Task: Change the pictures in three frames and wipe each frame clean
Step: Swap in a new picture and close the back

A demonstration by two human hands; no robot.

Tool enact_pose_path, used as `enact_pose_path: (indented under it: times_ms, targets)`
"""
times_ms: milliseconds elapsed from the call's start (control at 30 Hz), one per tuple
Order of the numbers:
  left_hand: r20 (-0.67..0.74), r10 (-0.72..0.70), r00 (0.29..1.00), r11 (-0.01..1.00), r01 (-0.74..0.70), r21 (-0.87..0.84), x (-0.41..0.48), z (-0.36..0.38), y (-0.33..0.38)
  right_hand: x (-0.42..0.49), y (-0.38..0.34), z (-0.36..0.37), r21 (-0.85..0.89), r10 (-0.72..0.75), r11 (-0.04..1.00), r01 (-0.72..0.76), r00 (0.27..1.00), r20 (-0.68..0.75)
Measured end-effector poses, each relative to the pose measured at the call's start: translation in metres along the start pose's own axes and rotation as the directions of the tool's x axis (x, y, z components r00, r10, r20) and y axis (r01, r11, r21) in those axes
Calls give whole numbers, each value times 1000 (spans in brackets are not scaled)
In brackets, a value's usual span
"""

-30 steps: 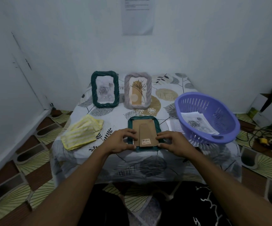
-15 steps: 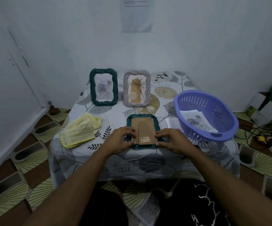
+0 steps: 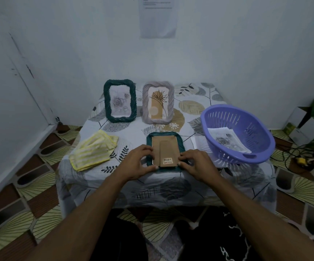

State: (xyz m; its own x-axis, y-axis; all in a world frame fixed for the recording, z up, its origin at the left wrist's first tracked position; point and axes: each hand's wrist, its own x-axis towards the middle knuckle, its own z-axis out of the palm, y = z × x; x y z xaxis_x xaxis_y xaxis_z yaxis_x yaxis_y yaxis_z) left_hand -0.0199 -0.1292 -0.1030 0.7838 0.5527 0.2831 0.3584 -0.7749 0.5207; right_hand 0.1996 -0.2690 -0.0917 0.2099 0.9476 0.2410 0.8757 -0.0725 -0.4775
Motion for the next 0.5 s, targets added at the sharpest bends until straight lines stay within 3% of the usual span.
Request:
enact_pose_path:
  times_ms: [300, 500]
  targets:
    - [18, 56, 998, 981, -58, 184, 10, -5, 7, -1, -2, -3, 40, -8, 999, 8, 1000, -7]
    - [13, -30, 999, 1000, 30, 8, 6, -3, -4, -1, 1, 0, 75, 16, 997, -15, 1000, -13]
